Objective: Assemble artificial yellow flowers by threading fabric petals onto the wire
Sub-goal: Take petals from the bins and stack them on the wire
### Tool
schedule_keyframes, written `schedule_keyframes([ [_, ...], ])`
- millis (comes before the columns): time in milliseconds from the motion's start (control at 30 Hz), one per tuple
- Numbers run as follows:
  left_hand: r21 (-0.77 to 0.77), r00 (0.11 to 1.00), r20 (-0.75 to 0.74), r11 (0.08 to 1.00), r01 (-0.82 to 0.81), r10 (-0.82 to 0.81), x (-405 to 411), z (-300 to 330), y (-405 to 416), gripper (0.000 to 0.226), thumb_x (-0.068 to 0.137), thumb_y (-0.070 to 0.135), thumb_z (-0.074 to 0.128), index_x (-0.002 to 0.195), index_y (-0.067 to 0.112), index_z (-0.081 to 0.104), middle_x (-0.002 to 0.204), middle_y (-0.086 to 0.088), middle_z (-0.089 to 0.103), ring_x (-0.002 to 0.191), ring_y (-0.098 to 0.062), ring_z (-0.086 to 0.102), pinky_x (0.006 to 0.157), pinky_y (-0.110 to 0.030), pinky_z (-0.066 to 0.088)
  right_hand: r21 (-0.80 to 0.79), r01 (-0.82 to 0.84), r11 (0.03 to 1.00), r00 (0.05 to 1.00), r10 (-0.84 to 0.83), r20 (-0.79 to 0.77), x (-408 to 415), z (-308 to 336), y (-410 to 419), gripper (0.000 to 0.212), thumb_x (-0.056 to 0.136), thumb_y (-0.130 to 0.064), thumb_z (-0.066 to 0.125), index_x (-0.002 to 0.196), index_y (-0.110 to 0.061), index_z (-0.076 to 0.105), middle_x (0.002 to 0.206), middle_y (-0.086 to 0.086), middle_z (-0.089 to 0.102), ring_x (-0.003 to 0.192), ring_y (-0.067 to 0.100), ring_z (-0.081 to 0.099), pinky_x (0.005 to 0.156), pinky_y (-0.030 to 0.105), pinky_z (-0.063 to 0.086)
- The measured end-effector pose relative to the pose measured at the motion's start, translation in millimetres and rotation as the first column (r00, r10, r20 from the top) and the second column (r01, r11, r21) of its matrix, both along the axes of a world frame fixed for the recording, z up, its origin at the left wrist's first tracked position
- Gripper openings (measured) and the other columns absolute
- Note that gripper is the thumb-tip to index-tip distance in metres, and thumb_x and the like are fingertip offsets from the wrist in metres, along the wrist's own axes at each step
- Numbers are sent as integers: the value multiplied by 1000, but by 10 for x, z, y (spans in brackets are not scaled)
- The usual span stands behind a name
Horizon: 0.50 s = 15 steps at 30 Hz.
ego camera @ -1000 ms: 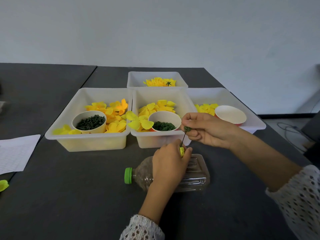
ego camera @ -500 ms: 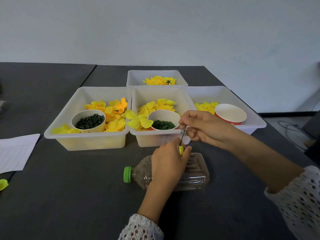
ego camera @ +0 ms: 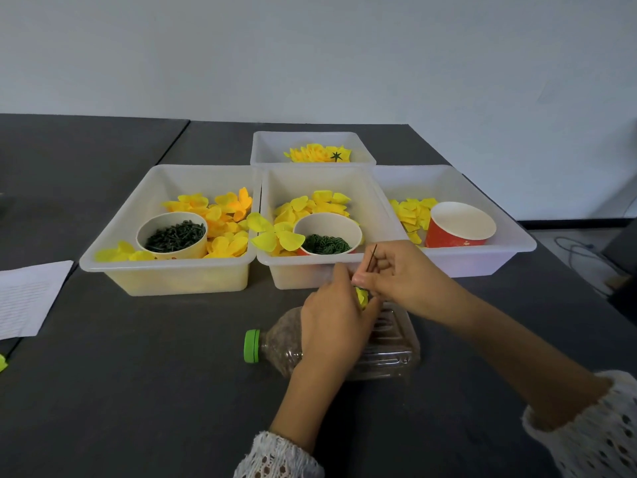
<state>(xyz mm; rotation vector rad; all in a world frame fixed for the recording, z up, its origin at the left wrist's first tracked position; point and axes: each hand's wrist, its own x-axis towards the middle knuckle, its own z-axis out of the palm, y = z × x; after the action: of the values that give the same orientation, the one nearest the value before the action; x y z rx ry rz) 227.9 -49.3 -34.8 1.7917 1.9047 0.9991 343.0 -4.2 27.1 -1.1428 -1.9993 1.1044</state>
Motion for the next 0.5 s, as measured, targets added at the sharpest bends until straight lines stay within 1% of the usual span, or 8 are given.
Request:
schedule_keyframes([
  [100,-1,998,54,1000,-11,11,2,-8,-12,34,88,45,57,101,26,33,94,1,66,86,-27,64,64,-35,36,3,-18,1000,1000,18,-12,-11,-88,-55,20,84,-3,71,73,-17,64,65,-9,66,64,1,62,64,18,49],
  [233,-17,997,73,1000,-17,18,-4,-2,-2,38,87,44,57,98,30,23,92,1,66,84,-27,64,63,-34,36,-5,-69,998,994,69,-87,20,-157,-51,20,84,6,67,74,-11,64,68,-18,69,74,-9,64,66,9,47],
  [300,-20,997,78,1000,-9,10,-6,2,-4,36,86,44,55,99,31,25,94,2,66,85,-26,64,64,-34,37,-2,-90,996,994,90,-62,13,-155,-55,20,85,4,66,73,-13,64,70,-17,70,76,-8,65,67,11,48],
  [367,-9,997,73,1000,-3,3,-11,12,-5,33,87,45,56,103,28,32,97,2,67,88,-25,64,67,-36,41,-45,-150,988,988,152,32,8,-76,10,20,85,0,68,73,-14,63,72,-12,70,73,-4,65,68,15,48],
  [400,-2,998,68,1000,-2,2,-10,14,-7,33,87,46,56,105,26,36,99,3,67,89,-25,64,69,-37,43,-113,-214,970,968,226,106,24,14,88,17,85,-1,69,75,-13,63,73,-8,70,69,-2,63,65,16,47],
  [433,4,998,63,1000,0,0,-8,14,-12,35,88,48,57,107,26,39,101,3,67,90,-24,64,71,-37,44,-207,-291,934,920,333,206,57,138,202,11,86,-3,69,81,-12,64,75,-3,71,63,1,62,60,16,45],
  [467,10,998,57,1000,-2,1,-8,13,-18,36,88,50,57,108,26,39,102,3,66,91,-24,63,72,-37,44,-322,-358,876,838,454,302,82,297,341,6,88,-5,67,91,-10,65,81,3,71,59,5,59,56,18,45],
  [500,13,999,51,1000,-7,7,-9,14,-25,37,88,52,57,108,27,39,103,3,66,92,-24,63,72,-36,42,-421,-399,814,754,553,355,89,442,498,12,91,-7,64,102,-11,65,87,5,72,59,9,57,55,20,45],
])
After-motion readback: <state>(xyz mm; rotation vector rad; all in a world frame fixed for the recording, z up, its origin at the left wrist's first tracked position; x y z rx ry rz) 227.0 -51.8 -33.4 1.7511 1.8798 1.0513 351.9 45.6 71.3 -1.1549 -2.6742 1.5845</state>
